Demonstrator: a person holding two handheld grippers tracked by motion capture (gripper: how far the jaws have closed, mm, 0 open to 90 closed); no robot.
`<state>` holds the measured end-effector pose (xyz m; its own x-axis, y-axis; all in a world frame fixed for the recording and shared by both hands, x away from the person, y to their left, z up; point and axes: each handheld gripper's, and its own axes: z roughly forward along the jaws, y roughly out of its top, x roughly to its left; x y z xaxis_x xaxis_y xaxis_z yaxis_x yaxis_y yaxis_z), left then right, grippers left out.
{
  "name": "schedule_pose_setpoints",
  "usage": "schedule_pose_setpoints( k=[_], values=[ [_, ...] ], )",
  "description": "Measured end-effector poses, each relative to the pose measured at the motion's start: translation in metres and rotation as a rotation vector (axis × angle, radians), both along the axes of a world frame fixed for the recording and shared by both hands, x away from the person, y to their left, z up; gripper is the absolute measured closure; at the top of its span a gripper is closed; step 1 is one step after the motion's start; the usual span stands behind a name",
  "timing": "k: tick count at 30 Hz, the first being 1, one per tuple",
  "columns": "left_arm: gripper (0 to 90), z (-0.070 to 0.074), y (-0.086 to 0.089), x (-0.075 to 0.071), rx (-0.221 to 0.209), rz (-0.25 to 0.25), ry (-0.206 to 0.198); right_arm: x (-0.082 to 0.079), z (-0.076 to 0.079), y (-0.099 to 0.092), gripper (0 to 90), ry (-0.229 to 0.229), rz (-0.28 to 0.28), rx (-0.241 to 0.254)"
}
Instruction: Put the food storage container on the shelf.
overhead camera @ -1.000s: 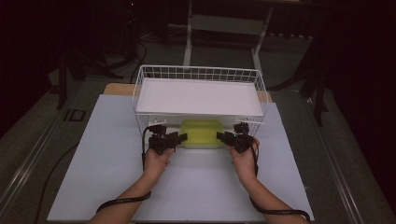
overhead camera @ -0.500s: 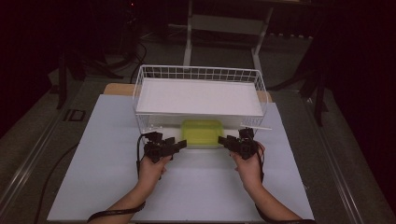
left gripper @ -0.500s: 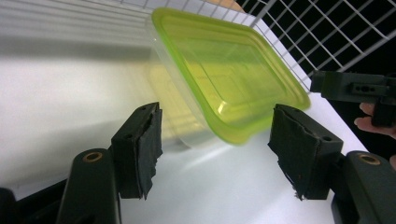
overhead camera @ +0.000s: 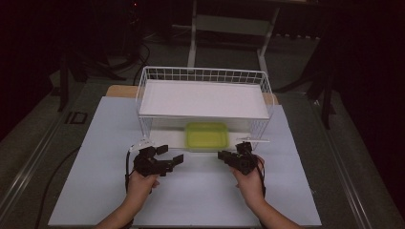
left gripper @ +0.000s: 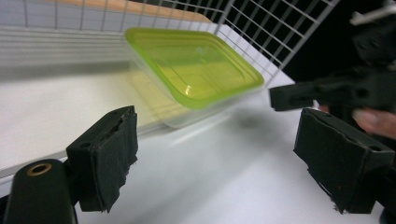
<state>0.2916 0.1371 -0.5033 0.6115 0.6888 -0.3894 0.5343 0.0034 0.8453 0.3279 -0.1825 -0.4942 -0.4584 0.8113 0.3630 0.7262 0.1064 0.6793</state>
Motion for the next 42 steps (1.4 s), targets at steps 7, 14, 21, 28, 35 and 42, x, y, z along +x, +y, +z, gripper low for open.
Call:
schedule_pose_setpoints(
  k=[7, 14, 21, 28, 35, 42],
  values=[
    [1.7, 0.003, -0.001, -0.023, 0.115, -0.016, -0.060, 0.001, -0.009, 0.017, 89.9, 0.008, 0.035, -0.046],
    [1.3, -0.001, -0.002, -0.032, 0.109, 0.002, -0.111, 0.010, -0.016, 0.034, 90.0, -0.008, 0.031, -0.071],
    [1.3, -0.005, -0.001, -0.033, 0.118, -0.007, -0.120, 0.027, -0.028, 0.045, 90.0, 0.001, 0.004, -0.084],
    [1.3, -0.007, 0.003, -0.033, 0.113, 0.013, -0.116, 0.042, -0.028, 0.052, 89.9, -0.023, -0.026, -0.096],
    [1.3, -0.008, 0.005, -0.033, 0.114, 0.014, -0.127, 0.059, -0.028, 0.053, 89.8, -0.016, -0.055, -0.057],
    [1.4, -0.007, 0.006, -0.033, 0.124, 0.023, -0.133, 0.068, -0.025, 0.059, 89.5, -0.044, -0.072, -0.087]
  ],
)
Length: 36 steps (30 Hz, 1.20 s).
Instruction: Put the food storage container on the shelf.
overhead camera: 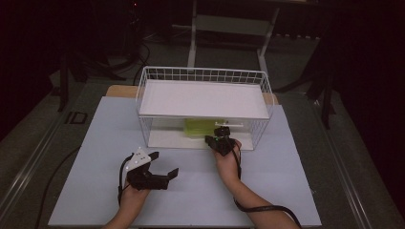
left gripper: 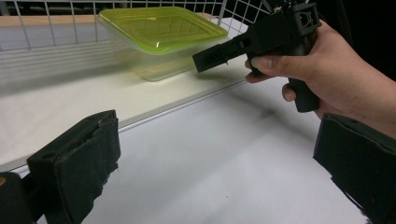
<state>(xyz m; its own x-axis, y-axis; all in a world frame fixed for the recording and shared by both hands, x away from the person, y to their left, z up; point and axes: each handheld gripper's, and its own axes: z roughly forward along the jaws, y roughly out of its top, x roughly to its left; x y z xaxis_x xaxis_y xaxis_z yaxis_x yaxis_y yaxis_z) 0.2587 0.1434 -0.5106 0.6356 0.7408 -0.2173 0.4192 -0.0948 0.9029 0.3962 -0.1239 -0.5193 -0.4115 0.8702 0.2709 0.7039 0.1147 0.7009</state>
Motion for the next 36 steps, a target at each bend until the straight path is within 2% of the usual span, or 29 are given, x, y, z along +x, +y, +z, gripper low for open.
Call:
schedule_pose_setpoints(
  k=[2, 3, 4, 7, 10, 21, 24, 26, 28, 29, 33, 36],
  values=[
    [1.4, -0.001, 0.000, 0.000, -0.003, -0.001, 0.004, 0.001, 0.002, 0.002, 89.5, 0.024, -0.015, 0.010],
    [1.4, -0.001, 0.000, 0.001, -0.008, -0.002, 0.008, 0.003, 0.000, 0.001, 89.5, -0.017, 0.002, -0.008],
    [1.4, -0.001, 0.000, 0.000, -0.002, -0.001, 0.010, 0.004, 0.000, 0.001, 89.5, -0.018, 0.009, 0.002],
    [1.4, -0.001, 0.000, 0.000, -0.005, -0.001, 0.006, 0.006, -0.001, 0.003, 89.5, -0.022, 0.011, -0.012],
    [1.3, -0.001, 0.001, 0.000, -0.009, 0.001, 0.009, 0.009, -0.001, 0.002, 89.6, -0.023, 0.017, 0.008],
    [1.3, -0.001, 0.000, 0.000, -0.007, -0.003, 0.009, 0.009, -0.001, 0.008, 86.8, -0.033, 0.017, -0.022],
    [1.4, -0.001, 0.001, 0.001, -0.005, -0.006, 0.008, 0.003, 0.000, 0.010, 82.4, -0.036, 0.017, -0.012],
    [1.3, -0.001, 0.001, 0.001, -0.005, -0.003, 0.008, -0.002, 0.002, 0.011, 78.7, -0.037, 0.016, -0.022],
    [1.3, -0.002, 0.001, 0.002, -0.005, -0.007, 0.008, -0.006, 0.003, 0.012, 76.2, -0.076, 0.045, -0.035],
    [1.3, -0.002, 0.001, 0.002, -0.004, -0.007, 0.007, -0.009, 0.004, 0.012, 74.5, -0.081, 0.052, -0.031],
    [1.3, -0.002, 0.001, 0.002, -0.007, -0.018, 0.001, -0.021, 0.008, 0.010, 72.2, -0.066, 0.088, -0.010],
    [1.4, -0.002, 0.001, 0.002, -0.015, -0.024, -0.002, -0.029, 0.011, 0.006, 65.3, -0.082, 0.102, 0.000]
  ],
)
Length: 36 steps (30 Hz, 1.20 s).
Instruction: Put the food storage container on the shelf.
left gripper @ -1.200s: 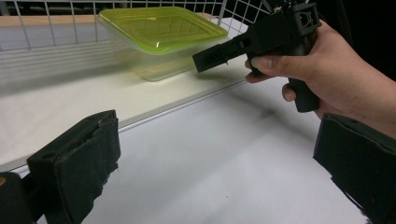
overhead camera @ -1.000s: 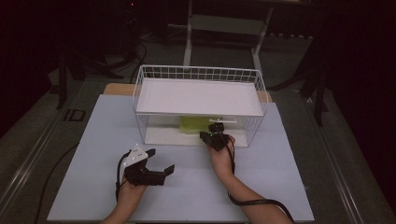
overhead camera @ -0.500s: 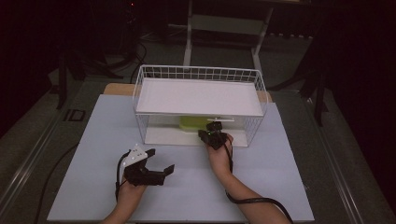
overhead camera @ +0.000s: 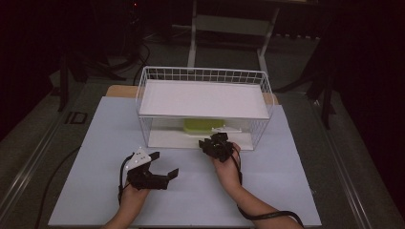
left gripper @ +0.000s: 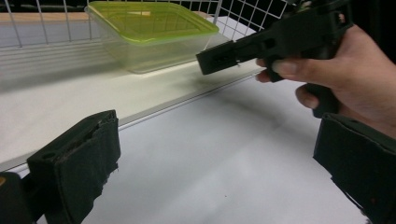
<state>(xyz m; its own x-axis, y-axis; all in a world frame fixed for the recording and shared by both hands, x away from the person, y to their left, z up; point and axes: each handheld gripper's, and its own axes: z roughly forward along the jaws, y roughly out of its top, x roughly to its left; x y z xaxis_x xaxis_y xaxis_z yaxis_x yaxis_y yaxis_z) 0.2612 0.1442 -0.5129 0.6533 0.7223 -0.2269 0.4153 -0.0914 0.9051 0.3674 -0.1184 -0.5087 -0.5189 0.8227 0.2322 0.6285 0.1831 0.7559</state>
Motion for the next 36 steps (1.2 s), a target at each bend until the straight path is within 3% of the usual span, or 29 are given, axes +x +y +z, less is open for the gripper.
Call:
schedule_pose_setpoints(
  k=[5, 7, 9, 11, 15, 27, 36],
  values=[
    [1.4, 0.001, -0.003, -0.001, -0.014, -0.033, -0.023, -0.011, 0.004, -0.008, 45.6, -0.015, 0.015, 0.036],
    [1.3, 0.002, -0.005, -0.001, -0.018, -0.044, -0.028, -0.017, 0.007, -0.012, 31.5, -0.050, 0.028, 0.045],
    [1.3, 0.003, -0.007, -0.001, -0.027, -0.057, -0.038, -0.021, 0.010, -0.017, 28.7, -0.074, 0.043, 0.047],
    [1.3, 0.006, -0.010, -0.001, -0.010, -0.071, -0.047, -0.025, 0.013, -0.022, 20.4, -0.072, 0.071, 0.054],
    [1.3, 0.012, -0.013, -0.001, 0.013, -0.076, -0.055, -0.030, 0.016, -0.031, 16.6, -0.079, 0.095, 0.046],
    [1.3, 0.023, -0.014, 0.000, -0.006, -0.135, -0.077, -0.045, 0.028, -0.055, 15.1, -0.098, 0.139, 0.048],
    [1.3, 0.024, -0.008, -0.007, -0.021, -0.176, -0.064, -0.059, 0.034, -0.070, 15.1, -0.110, 0.151, 0.061]
  ],
)
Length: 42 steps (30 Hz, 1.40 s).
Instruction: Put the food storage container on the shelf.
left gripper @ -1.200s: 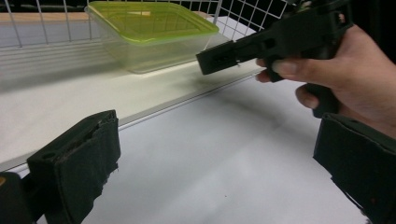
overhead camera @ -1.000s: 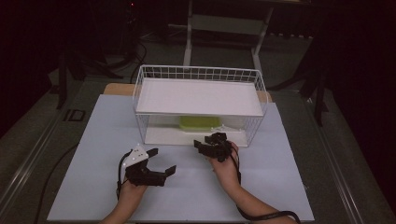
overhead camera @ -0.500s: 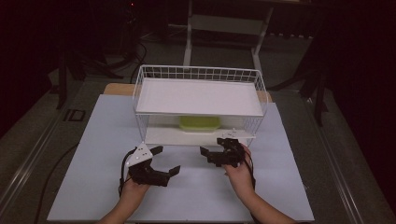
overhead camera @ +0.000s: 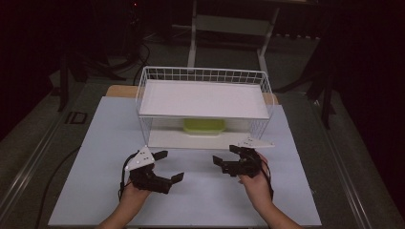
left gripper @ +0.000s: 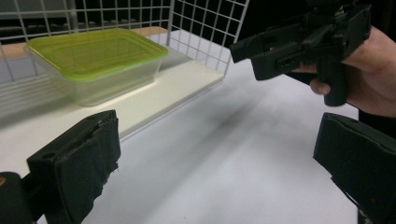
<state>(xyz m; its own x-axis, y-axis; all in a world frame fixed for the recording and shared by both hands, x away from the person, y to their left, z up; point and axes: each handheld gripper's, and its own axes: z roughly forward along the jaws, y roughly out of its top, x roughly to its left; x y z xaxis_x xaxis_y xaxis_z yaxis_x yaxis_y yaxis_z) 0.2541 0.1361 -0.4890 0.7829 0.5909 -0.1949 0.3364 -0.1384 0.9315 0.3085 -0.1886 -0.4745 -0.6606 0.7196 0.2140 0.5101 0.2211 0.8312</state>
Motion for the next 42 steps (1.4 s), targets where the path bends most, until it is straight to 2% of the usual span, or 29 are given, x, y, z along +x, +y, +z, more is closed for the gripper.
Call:
schedule_pose_setpoints(
  k=[3, 10, 15, 21, 25, 29, 33, 37, 42],
  values=[
    [1.3, 0.001, 0.003, -0.002, -0.002, -0.015, 0.000, -0.005, 0.002, -0.006, 15.1, -0.009, -0.006, 0.005],
    [1.3, 0.002, 0.017, -0.012, -0.003, -0.002, 0.017, -0.018, 0.001, -0.021, 15.0, -0.010, -0.008, 0.015],
    [1.4, 0.003, 0.026, -0.018, 0.002, -0.008, 0.023, -0.027, -0.001, -0.033, 15.1, -0.008, 0.015, 0.012],
    [1.3, -0.004, 0.037, -0.030, 0.006, -0.013, 0.037, -0.036, -0.006, -0.050, 15.0, -0.019, 0.030, -0.002],
    [1.3, -0.007, 0.044, -0.036, 0.014, -0.007, 0.048, -0.041, -0.006, -0.061, 15.1, -0.004, 0.041, -0.004],
    [1.3, -0.011, 0.052, -0.040, 0.028, 0.006, 0.058, -0.047, -0.006, -0.071, 15.1, -0.004, 0.037, -0.011],
    [1.3, -0.016, 0.059, -0.043, 0.018, 0.028, 0.065, -0.052, -0.008, -0.079, 15.1, -0.018, 0.044, -0.016],
    [1.3, -0.017, 0.060, -0.044, 0.004, 0.025, 0.058, -0.057, -0.013, -0.084, 15.1, -0.031, 0.042, -0.025],
    [1.3, -0.023, 0.059, -0.043, 0.024, 0.015, 0.063, -0.058, -0.022, -0.091, 15.1, -0.026, 0.033, -0.015]
  ],
)
